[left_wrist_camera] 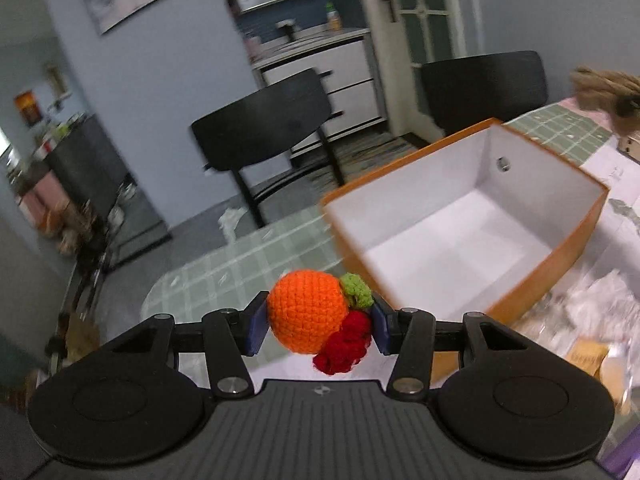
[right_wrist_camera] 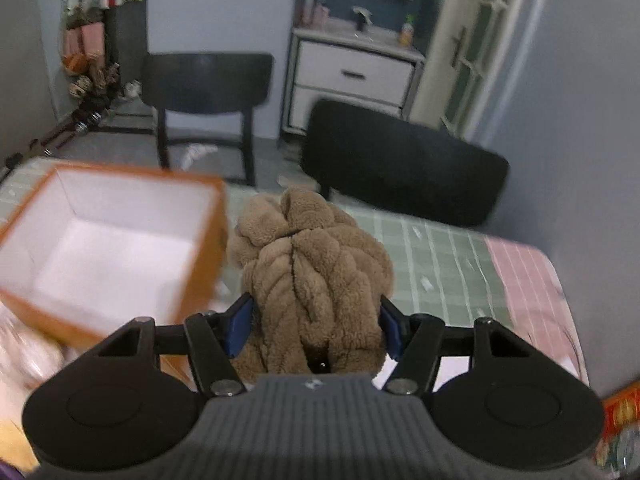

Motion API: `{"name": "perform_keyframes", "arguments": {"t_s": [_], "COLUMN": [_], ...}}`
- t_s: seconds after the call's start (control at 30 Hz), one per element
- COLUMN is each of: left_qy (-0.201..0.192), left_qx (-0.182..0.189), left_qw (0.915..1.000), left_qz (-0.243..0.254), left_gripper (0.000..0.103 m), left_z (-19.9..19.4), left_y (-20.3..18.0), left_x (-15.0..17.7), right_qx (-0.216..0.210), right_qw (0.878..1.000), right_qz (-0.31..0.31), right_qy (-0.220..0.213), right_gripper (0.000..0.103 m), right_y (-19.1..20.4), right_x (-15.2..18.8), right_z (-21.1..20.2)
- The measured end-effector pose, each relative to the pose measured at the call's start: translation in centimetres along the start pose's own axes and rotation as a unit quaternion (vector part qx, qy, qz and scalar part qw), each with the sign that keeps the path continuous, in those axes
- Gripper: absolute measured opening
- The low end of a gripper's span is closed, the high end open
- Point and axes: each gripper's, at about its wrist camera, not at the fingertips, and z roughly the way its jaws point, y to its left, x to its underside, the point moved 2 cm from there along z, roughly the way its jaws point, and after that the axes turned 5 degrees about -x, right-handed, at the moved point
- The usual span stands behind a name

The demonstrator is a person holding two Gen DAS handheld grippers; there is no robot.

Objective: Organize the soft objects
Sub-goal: 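Carry the fruit with the left tool while the right tool carries the towel into the orange box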

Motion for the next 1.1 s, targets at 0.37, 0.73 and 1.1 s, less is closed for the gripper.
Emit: {"name": "perform_keyframes", "arguments": {"t_s": [0.37, 0.73, 1.1], "left_qy": [0.000, 0.083, 0.136], "left_qx": [0.060, 0.089, 0.092], "left_qw": [0.9949, 0.9864, 0.9821], "left_qz": [0.081, 0.110, 0.091], "left_gripper": [0.058, 0.058, 0.058], "left_z": [4.5, 9.5, 12.3], "left_y": [-7.7, -8.8, -8.1], "left_x": [-3.6, -2.4, -1.8], "right_qx": [-0.078, -0.126, -0.141], "right_qw": [0.997, 0.988, 0.981], "right_qz": [-0.030, -0.056, -0.059], "right_qy": [0.005, 0.073, 0.118], "right_gripper": [0.063, 0.063, 0.063], "right_y": [9.9, 16.1, 19.2], "right_x": [-5.5, -3.5, -1.2], "right_z": [3.3, 9.6, 13.6]}}
